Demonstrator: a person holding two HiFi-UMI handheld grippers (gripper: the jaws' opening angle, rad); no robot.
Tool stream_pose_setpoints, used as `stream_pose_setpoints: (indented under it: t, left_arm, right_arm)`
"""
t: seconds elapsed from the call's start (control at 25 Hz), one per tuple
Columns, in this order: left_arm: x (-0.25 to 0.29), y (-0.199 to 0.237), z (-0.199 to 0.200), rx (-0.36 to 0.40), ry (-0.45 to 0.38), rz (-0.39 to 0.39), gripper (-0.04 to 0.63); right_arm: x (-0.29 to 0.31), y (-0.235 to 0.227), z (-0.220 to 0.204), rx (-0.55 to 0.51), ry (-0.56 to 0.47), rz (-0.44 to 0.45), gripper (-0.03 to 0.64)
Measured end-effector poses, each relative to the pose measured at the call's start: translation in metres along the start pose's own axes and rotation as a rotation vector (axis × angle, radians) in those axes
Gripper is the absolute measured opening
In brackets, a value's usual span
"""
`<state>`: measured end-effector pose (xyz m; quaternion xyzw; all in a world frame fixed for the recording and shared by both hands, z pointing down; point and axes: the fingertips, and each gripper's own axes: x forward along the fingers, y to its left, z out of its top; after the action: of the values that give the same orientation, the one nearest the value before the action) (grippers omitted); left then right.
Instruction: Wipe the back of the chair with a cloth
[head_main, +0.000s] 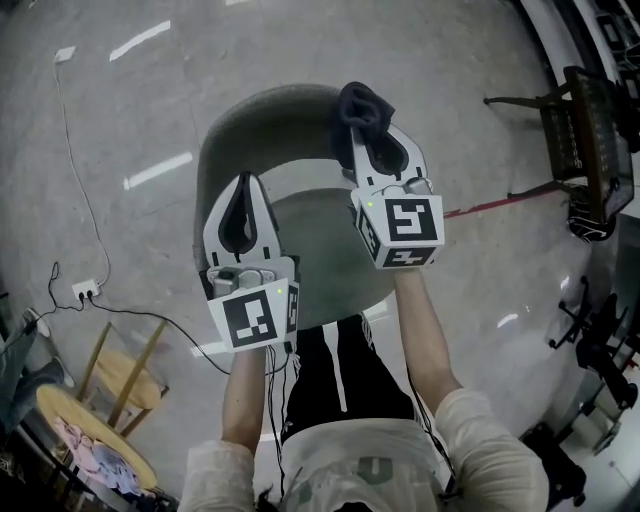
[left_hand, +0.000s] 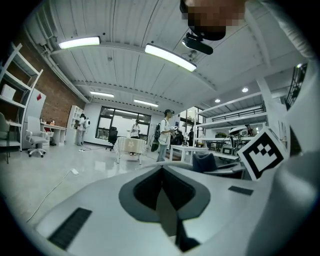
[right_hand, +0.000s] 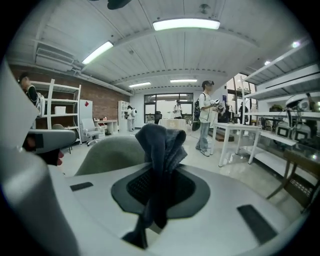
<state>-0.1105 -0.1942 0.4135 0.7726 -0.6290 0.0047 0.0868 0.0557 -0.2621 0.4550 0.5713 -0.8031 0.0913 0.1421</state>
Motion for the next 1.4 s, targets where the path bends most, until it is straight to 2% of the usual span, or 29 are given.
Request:
stream_pose_setpoints:
  t: [0.2,0.44,0.56,0.76,1.0,1.24,1.4]
  left_arm:
    - [0.004,-0.011,-0.006,0.000,0.012,-0.030,0.015]
    - [0.000,-0.007,-0.012,-0.014,0.012,-0.009,0.015]
    - [-0.008,0.004,-0.016,-0.029,0.003,0.033,0.015]
    - [-0.027,0.032,-0.028,-0.035,0.003,0.129,0.015]
    - [-0.061,0.071,-0.050,-0.030,0.012,0.228,0.015]
    - [-0.091,0.097,-0.073,-0.043,0.026,0.298,0.015]
    - [-0.097,0.101,-0.086,-0.050,0.033,0.315,0.015]
  right_arm:
    - [-0.011,-0.017,-0.011,0.022,0.015,-0.037,0.058]
    - [-0.017,-0.011,-0.007,0.003,-0.004,-0.025,0.057]
    - [-0.020,0.016,0.000,-0.033,-0.039,0.059,0.057]
    - [-0.014,0.101,0.008,-0.116,-0.095,0.298,0.057]
    - [-0.002,0.195,-0.025,-0.196,-0.074,0.526,0.057]
    - [-0.001,0.253,-0.052,-0.254,-0.049,0.663,0.057]
    - [0.009,0.263,-0.059,-0.276,-0.065,0.671,0.057]
